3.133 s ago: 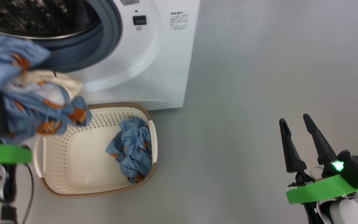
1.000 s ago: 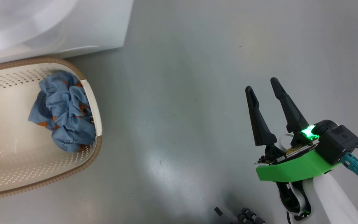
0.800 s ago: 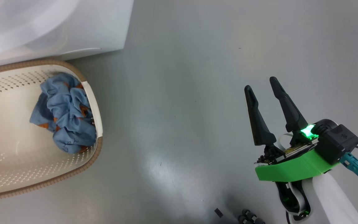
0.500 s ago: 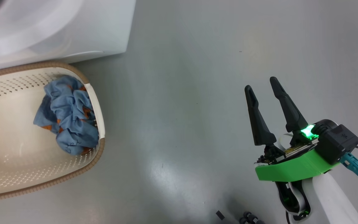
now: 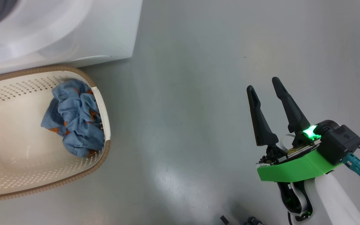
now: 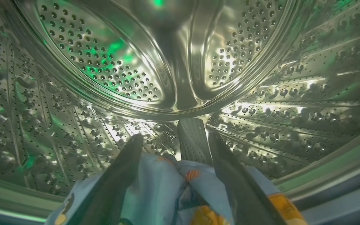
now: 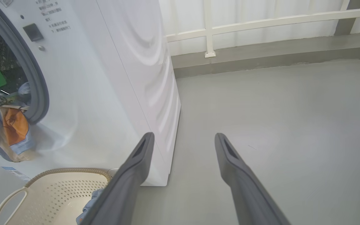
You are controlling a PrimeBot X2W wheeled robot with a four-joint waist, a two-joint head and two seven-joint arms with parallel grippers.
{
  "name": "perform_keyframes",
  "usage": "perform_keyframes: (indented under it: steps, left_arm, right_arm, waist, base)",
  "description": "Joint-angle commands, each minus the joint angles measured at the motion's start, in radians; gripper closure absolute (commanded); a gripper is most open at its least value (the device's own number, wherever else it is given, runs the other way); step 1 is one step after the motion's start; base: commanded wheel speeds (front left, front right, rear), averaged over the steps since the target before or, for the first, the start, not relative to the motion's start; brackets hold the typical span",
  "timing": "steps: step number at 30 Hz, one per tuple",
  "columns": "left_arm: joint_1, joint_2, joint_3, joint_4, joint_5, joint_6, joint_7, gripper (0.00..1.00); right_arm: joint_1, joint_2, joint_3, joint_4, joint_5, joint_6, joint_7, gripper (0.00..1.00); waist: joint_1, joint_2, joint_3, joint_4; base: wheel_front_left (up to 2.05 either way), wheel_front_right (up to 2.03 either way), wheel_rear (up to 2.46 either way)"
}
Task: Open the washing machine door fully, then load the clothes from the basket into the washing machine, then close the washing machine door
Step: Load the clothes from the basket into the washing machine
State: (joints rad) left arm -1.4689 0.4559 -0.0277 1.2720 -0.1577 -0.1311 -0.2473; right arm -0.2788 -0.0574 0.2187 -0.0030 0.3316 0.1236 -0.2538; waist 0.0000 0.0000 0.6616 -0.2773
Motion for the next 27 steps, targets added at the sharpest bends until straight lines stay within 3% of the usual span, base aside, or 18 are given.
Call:
perform_keyframes:
  steps: [1,11,27]
  left_arm:
    - [0.022,0.037,0.006,-0.029,-0.011,0.001,-0.008,0.0]
    - [0.21,-0.001,0.102,-0.289,-0.065,0.044,-0.014,0.0]
    - [0.522,-0.135,0.23,-0.53,-0.038,0.021,-0.014,0.0]
  right_arm:
    - [0.023,-0.001,0.012,-0.019,-0.01,0.007,-0.008,0.0]
    - [0.032,-0.017,-0.005,-0.026,-0.017,0.007,-0.008,0.0]
    - [0.062,-0.076,-0.032,-0.004,-0.009,0.007,-0.008,0.0]
  waist:
    - [0.0,0.0,-0.004,0.004]
    - [0.0,0.0,-0.044,0.029]
    - [0.0,0.0,-0.192,0.082]
  base:
    - [0.0,0.0,0.0]
    - [0.0,0.0,0.0]
    - [0.0,0.0,0.0]
